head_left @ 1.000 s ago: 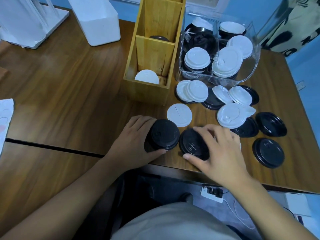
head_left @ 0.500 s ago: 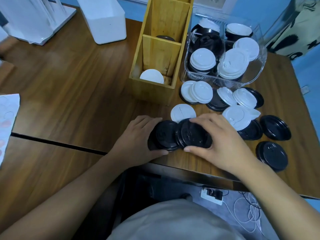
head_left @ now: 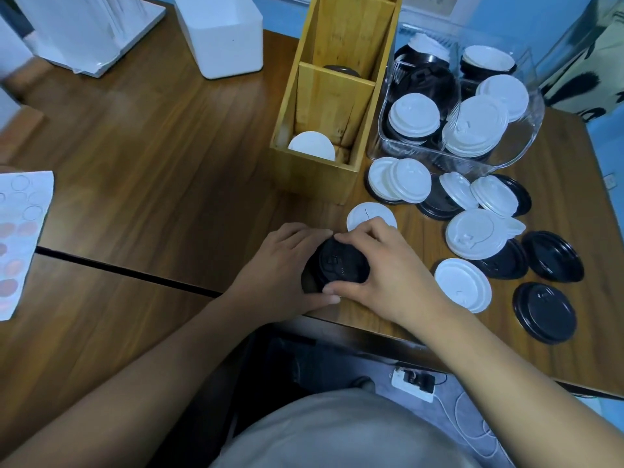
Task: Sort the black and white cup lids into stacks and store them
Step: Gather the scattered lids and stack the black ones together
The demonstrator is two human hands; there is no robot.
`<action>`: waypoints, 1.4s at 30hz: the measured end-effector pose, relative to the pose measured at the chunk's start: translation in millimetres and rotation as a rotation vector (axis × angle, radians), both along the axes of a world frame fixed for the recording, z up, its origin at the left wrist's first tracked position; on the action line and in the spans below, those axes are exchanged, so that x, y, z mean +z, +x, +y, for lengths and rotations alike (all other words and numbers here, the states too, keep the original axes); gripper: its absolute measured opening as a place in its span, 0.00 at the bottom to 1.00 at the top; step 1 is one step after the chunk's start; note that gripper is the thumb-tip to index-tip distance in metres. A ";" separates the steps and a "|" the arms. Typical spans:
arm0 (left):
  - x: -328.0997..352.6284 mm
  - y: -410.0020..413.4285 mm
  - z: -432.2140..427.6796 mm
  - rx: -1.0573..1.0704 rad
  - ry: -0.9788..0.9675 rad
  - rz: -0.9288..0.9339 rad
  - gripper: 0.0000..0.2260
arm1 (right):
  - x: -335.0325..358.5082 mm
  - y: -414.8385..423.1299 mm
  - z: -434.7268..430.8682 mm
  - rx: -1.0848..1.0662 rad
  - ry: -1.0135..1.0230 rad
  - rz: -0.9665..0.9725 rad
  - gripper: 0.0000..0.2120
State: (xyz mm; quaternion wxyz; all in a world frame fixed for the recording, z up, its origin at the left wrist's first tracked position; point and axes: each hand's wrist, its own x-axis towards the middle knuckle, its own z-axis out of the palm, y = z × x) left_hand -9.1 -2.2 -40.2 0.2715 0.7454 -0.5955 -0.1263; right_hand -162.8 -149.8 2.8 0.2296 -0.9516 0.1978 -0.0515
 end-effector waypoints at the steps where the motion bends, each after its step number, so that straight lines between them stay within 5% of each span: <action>1: -0.8 0.0 0.5 -0.010 -0.003 -0.005 0.43 | -0.6 0.4 0.0 -0.006 0.014 -0.002 0.39; 8: -2.5 -0.7 -1.6 0.014 -0.027 -0.008 0.40 | 2.9 1.3 -2.2 -0.009 0.003 0.057 0.41; 16: -1.2 -16.1 -4.1 -0.017 0.004 -0.073 0.40 | 7.3 -95.8 -10.3 -0.163 -0.174 -0.237 0.19; 22: 5.3 -44.7 -25.8 -0.080 0.016 -0.071 0.42 | -12.1 -160.6 -41.1 -0.248 -0.247 -0.056 0.18; 28: 12.1 -61.2 -48.4 -0.112 0.033 -0.067 0.39 | -12.4 -182.3 -50.5 -0.219 -0.197 -0.203 0.10; 36: 12.0 -74.3 -62.0 -0.117 0.021 0.004 0.39 | 7.1 -183.6 -60.7 -0.539 0.450 -0.251 0.13; 42: 12.6 -68.4 -55.0 -0.108 -0.011 0.131 0.38 | -2.2 -163.7 -67.3 -0.510 0.030 -0.076 0.17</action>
